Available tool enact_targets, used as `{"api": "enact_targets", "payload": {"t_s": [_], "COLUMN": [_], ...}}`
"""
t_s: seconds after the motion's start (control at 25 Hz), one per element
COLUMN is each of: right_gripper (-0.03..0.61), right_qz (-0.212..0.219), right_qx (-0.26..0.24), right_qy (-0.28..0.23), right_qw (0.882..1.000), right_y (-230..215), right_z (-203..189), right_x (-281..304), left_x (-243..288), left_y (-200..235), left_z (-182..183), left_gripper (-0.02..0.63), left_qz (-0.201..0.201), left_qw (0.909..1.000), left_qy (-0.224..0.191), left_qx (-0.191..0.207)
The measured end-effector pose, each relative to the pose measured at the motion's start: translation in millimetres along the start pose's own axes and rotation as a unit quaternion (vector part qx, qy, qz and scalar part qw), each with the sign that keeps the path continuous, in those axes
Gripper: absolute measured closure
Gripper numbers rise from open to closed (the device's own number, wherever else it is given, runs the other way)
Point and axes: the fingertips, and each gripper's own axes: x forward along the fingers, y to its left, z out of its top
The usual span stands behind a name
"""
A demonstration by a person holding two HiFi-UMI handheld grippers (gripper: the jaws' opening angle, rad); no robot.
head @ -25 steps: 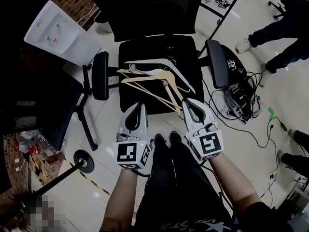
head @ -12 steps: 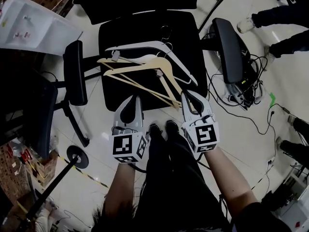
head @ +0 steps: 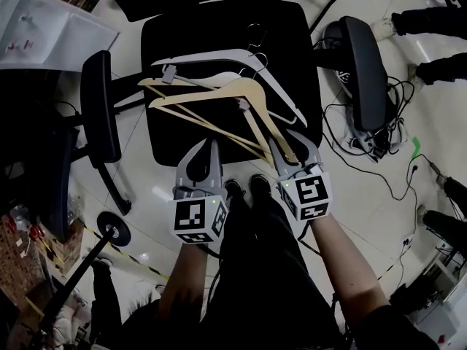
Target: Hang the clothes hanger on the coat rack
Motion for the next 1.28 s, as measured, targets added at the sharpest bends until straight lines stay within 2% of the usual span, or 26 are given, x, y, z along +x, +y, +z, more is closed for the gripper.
{"api": "enact_targets", "payload": {"t_s": [0.16, 0.56, 0.64, 0.72, 0.8, 1.04, 1.28], "right_gripper": [0.414, 0.393, 0.396, 0.439, 0.444, 0.48, 0.483], "right_qz": [0.008, 0.031, 0.023, 0.014, 0.01, 0.01, 0.018], "right_qx": [-0.008, -0.029, -0.033, -0.036, -0.044, -0.09, -0.08], "right_qy": [0.038, 0.123, 0.129, 0.133, 0.138, 0.166, 0.125], "right_qw": [0.999, 0.992, 0.991, 0.99, 0.989, 0.982, 0.989], "right_y": [-4, -8, -11, -15, -16, -13, -8], "right_z": [-17, -62, -66, -67, -68, -69, -51], "right_x": [13, 43, 47, 49, 49, 51, 47], "left_x": [3, 9, 8, 7, 5, 4, 3], "left_y": [-3, -3, -1, 0, 1, 0, -1], "left_z": [-2, -12, -14, -15, -16, -18, -16], "left_gripper": [0.609, 0.609, 0.609, 0.609, 0.609, 0.609, 0.609], "left_qz": [-0.006, 0.0, 0.001, 0.003, 0.005, 0.005, 0.005], "left_qw": [1.0, 0.9999, 0.9999, 0.9998, 0.9998, 0.9998, 0.9998], "left_qy": [-0.001, 0.008, 0.008, 0.008, 0.009, 0.011, 0.009], "left_qx": [-0.007, -0.012, -0.014, -0.016, -0.018, -0.018, -0.017]}}
